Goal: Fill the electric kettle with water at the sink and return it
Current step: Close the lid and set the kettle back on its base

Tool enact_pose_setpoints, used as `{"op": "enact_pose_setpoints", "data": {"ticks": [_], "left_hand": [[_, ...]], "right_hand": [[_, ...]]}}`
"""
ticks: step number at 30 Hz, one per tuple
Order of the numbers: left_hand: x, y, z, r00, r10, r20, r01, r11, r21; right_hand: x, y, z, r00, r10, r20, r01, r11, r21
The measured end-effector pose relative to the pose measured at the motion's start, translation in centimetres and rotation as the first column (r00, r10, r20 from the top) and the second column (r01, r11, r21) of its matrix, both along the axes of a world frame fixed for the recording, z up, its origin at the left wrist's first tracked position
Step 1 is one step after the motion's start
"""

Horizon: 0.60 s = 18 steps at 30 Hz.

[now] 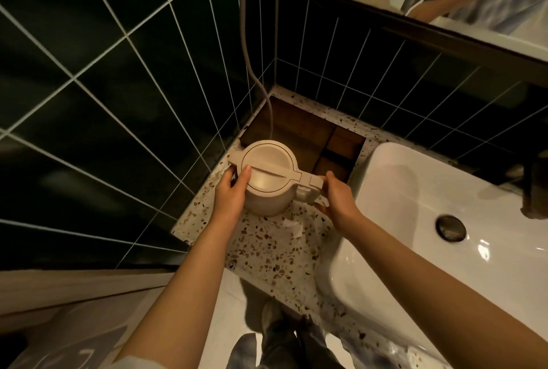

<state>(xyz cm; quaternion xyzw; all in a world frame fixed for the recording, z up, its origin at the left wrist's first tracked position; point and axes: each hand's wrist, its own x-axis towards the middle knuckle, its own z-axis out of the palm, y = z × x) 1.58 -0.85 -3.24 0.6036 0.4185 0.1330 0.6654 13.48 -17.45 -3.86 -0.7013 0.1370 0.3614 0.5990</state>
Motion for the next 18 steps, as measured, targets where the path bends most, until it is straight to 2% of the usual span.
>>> {"op": "enact_pose_setpoints", "data": {"ticks": [5,9,12,15,16,18], "left_hand": [[-1.0,-0.8,0.7,1.000,-0.020,-0.019,0.020,0.999,0.033],[-1.1,-1.2,1.0,0.999,-0.003,-0.051,0.006,0.999,0.052],[-1.0,-1.1,0.8,0.998,-0.015,-0.055,0.018,0.998,0.058],[-1.1,-1.0,0.4,0.998,-0.028,-0.053,0.031,0.998,0.055],[-1.2,-1.0,0.3,0.999,-0.027,-0.047,0.029,0.998,0.050],[-1.2,-0.9,0.1,0.999,-0.022,-0.034,0.024,0.999,0.041]], "right_hand": [[-1.1,0.1,-0.4,0.997,-0.048,0.054,0.052,0.995,-0.084],[-2.5,-0.2,-1.9,0.971,0.229,0.071,-0.194,0.925,-0.327],[-3.7,0.5,-2.3,0.867,0.498,0.023,-0.434,0.778,-0.454],[-4.5,1.1,-3.4,0.649,0.760,-0.046,-0.624,0.496,-0.604],[-4.9,1.1,-3.9,0.600,0.798,-0.060,-0.647,0.439,-0.624],[-5.3,1.2,-4.2,0.590,0.804,-0.070,-0.641,0.413,-0.647]]}}
